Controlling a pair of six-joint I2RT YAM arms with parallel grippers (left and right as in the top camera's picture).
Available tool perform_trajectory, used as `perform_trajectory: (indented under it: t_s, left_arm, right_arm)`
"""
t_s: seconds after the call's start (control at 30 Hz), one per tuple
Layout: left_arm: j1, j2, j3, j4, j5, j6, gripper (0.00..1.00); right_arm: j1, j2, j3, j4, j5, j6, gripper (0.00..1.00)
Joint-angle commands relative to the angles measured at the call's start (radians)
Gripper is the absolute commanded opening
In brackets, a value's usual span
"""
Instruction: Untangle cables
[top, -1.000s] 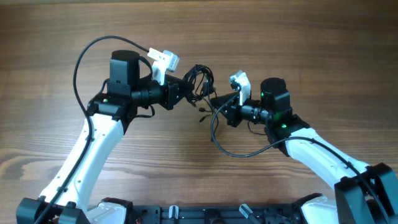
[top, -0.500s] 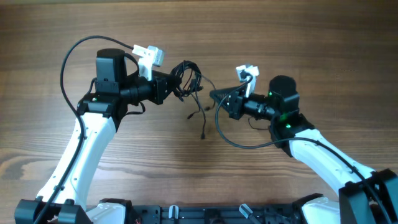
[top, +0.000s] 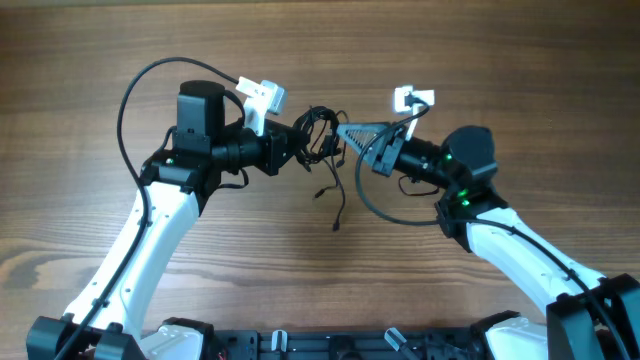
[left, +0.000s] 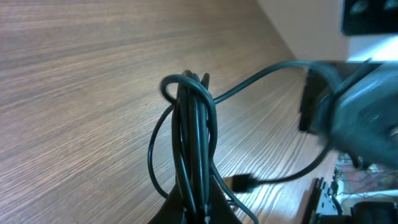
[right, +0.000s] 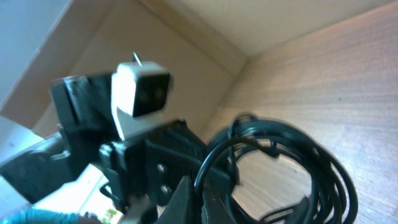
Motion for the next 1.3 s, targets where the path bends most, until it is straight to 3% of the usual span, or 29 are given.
perform_trajectory:
  t_s: [0.0, 0.2, 0.3, 0.53, 0.7, 0.87, 1.03, 1.27]
  left_arm:
    - [-0.006, 0.005, 0.012, -0.031, -0.037, 0.090, 0.04]
    - [-0.029, 0.005, 0.012, -0.034, 0.023, 0.086, 0.04]
    - [-0.036, 0.005, 0.012, -0.035, 0.023, 0.080, 0.04]
    - [-0.036, 0.005, 0.012, -0.025, 0.024, -0.089, 0.04]
    - [-0.045, 0.005, 0.012, 0.003, 0.023, -0.231, 0.04]
    - [-0.096, 0.005, 0.012, 0.014, 0.023, -0.269, 0.04]
    - [-0.111, 0.005, 0.012, 0.097, 0.023, -0.475, 0.04]
    - [-0.111, 0.005, 0.012, 0.112, 0.019, -0.603, 0.04]
  right_arm:
    - [-0.045, -0.015, 0.002, 0.045, 0.051, 0.131, 0.05]
    - [-0.032, -0.013, 0.002, 0.028, 0.095, 0.142, 0.04]
    - [-0.032, -0.013, 0.002, 0.044, 0.110, 0.212, 0.05]
    - [-0.023, -0.013, 0.002, 0.080, 0.202, 0.319, 0.05]
    - [0.053, -0.011, 0.001, 0.087, 0.332, 0.315, 0.04]
    - [0.111, -0.011, 0.002, 0.098, 0.436, 0.197, 0.05]
    - [0.111, -0.011, 0.001, 0.090, 0.433, 0.049, 0.05]
    - [0.111, -0.011, 0.001, 0.037, 0.385, -0.023, 0.05]
